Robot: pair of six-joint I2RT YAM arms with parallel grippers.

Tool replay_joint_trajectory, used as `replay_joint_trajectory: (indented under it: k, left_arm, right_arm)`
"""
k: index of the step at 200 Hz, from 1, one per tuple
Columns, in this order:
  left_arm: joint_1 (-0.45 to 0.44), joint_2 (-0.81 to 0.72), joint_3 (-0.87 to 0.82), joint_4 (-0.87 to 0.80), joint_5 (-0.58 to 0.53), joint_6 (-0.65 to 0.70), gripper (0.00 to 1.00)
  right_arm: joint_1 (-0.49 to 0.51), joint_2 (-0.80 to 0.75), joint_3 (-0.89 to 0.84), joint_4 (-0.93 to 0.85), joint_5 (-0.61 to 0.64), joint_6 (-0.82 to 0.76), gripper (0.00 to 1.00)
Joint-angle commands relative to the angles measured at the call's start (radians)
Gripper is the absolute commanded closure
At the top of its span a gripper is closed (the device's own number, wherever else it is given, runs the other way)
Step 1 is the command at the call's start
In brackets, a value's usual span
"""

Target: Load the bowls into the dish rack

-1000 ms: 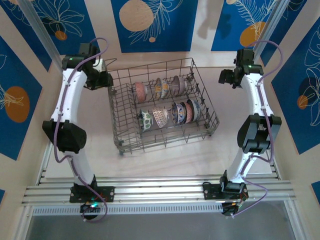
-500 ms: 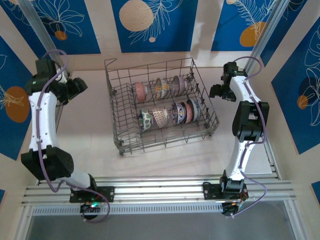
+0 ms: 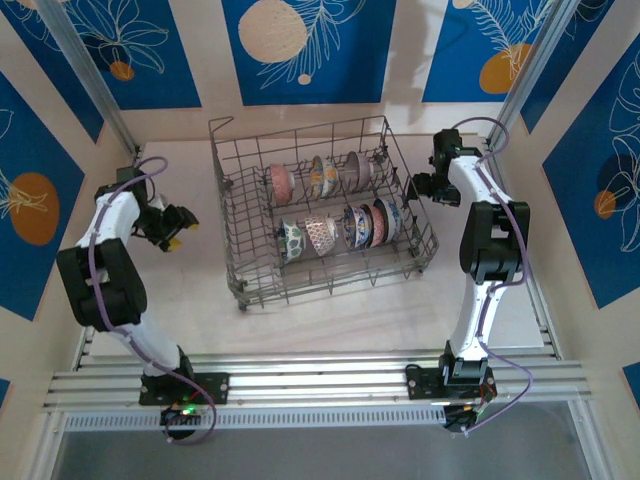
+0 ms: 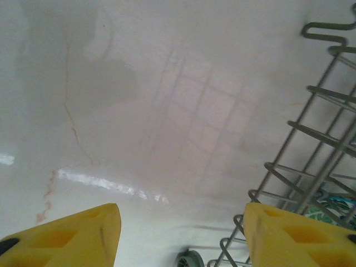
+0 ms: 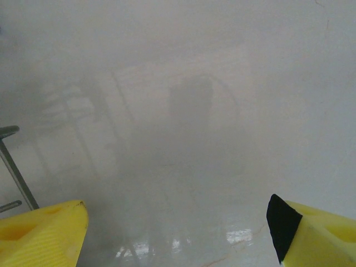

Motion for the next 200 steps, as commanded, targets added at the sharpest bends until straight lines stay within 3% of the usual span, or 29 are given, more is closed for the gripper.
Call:
replay_joint_trajectory:
  k: [1, 48, 166, 200]
  left_arm:
    - [-0.045, 0.029, 0.012, 0.022, 0.041, 0.020, 0.40]
    - [-0.144, 0.165, 0.127, 0.008, 0.050, 0.008, 0.40]
    - [-0.293, 0.395, 0.556, -0.121, 0.016, 0.027, 0.40]
    - [-0.281, 0.338, 0.530, -0.115, -0.112, 0.033, 0.39]
  right_arm:
    - [0.022, -0.018, -0.059, -0.051, -0.036, 0.003, 0.14]
    - [0.028, -0.064, -0.122, -0.035, -0.044, 0.038, 0.14]
    - [0.052, -0.202, -0.274, -0.008, -0.022, 0.096, 0.14]
    - [0.012, -0.221, -0.268, 0.001, 0.065, 0.103, 0.11]
